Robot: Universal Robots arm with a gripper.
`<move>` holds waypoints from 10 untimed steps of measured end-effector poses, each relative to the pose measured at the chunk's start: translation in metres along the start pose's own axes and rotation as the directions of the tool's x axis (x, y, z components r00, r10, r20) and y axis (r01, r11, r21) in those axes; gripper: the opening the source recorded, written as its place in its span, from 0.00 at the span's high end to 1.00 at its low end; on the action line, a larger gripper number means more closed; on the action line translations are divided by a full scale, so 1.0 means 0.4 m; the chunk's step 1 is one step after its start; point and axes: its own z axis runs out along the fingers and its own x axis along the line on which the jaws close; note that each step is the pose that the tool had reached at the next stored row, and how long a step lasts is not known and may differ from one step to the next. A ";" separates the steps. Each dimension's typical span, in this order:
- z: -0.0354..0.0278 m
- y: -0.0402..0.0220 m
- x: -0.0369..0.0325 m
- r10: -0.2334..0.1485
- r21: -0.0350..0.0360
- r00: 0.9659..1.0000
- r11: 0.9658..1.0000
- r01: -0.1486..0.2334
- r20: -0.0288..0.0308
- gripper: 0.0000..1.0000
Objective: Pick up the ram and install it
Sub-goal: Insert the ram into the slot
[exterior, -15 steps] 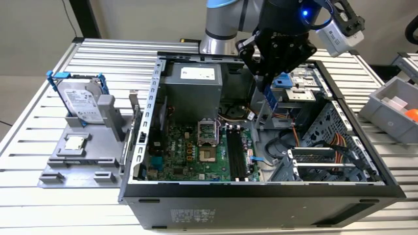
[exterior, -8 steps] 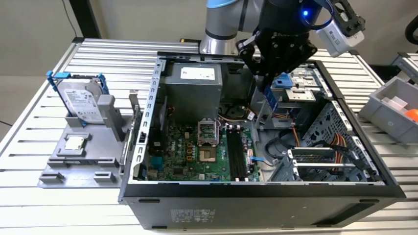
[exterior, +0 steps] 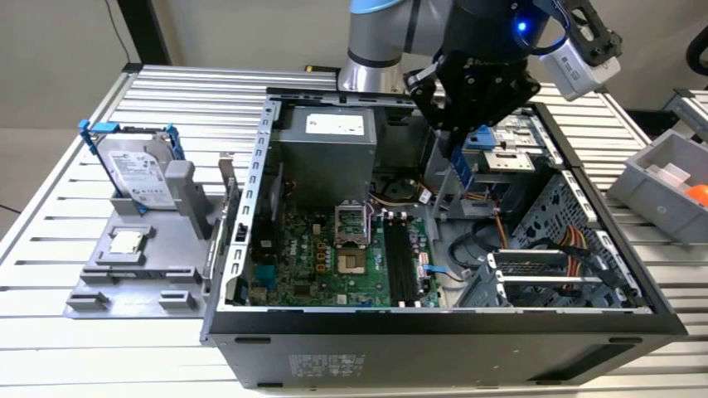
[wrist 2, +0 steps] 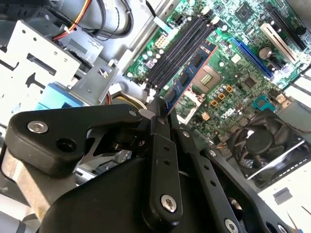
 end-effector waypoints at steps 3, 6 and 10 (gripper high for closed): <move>0.005 0.000 -0.001 0.002 0.000 1.000 1.000 -0.002 0.000 1.00; 0.020 0.000 -0.001 0.027 0.001 1.000 1.000 -0.027 0.000 1.00; 0.028 -0.001 -0.001 0.041 0.001 0.999 0.999 -0.041 0.000 1.00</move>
